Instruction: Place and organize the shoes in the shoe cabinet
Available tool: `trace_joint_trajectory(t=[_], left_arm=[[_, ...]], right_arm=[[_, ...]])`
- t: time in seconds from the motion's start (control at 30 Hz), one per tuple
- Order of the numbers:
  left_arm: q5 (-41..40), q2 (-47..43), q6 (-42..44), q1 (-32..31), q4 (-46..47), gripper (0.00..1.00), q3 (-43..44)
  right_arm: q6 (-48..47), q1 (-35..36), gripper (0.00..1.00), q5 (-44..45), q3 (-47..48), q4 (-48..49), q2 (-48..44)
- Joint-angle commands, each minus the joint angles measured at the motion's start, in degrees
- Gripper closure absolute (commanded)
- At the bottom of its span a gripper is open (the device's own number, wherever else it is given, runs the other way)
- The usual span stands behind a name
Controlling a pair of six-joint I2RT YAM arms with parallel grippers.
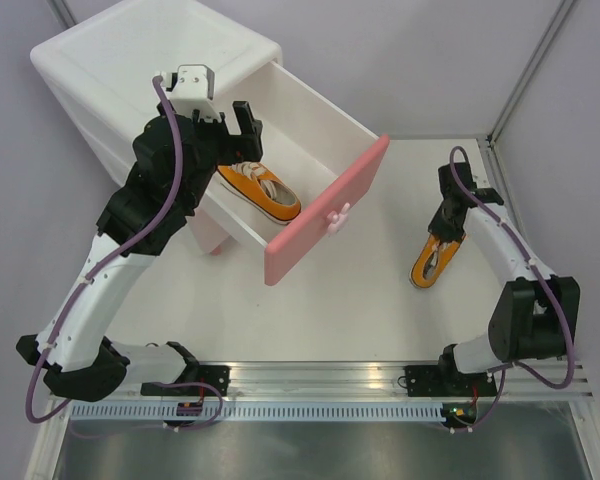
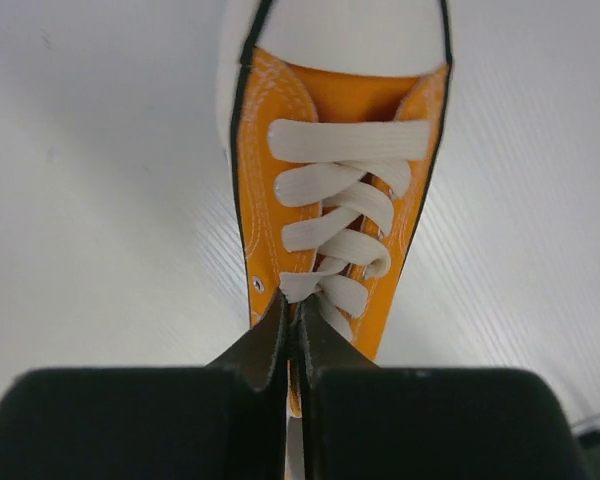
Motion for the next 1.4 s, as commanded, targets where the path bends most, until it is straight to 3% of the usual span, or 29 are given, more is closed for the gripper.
trace_joint_trajectory(t=[0.0, 0.23, 0.33, 0.37, 0.47, 0.67, 0.9, 1.1, 1.37], left_arm=[[0.25, -0.32, 1.83, 0.20, 1.03, 0.00, 1.41], [-0.63, -0.50, 3.06, 0.29, -0.38, 0.00, 2.55], [-0.81, -0.42, 3.15, 0.29, -0.56, 0.00, 2.99], [-0.98, -0.41, 3.15, 0.29, -0.56, 0.00, 3.00], [-1.07, -0.15, 3.24, 0.38, -0.47, 0.00, 3.17], [-0.63, 0.64, 3.41, 0.47, -0.21, 0.00, 3.17], [0.07, 0.99, 4.20, 0.91, 0.76, 0.00, 3.17], [0.60, 0.90, 4.12, 1.08, 0.67, 0.00, 3.17], [0.33, 0.29, 4.73, 1.08, 0.50, 0.00, 3.26]], right_arm=[[-6.53, 0.03, 0.99, 3.51, 7.34, 6.51, 5.56], [-9.01, 0.03, 0.96, 1.24, 17.10, 8.54, 20.60], [-8.30, 0.12, 0.77, 0.53, 19.13, 8.72, 23.16], [-8.39, 0.20, 0.60, -0.08, 19.57, 8.72, 23.17], [-9.18, 0.47, 0.46, -0.96, 21.24, 7.41, 21.42], [-8.22, 0.82, 0.45, -3.77, 16.77, 4.50, 15.27], [-3.56, 0.91, 0.50, -8.08, 0.97, 6.69, 5.59], [-4.69, 0.82, 0.50, -9.49, -3.54, 10.29, 6.38], [-8.12, 0.82, 0.51, -9.84, -2.66, 16.71, 11.30]])
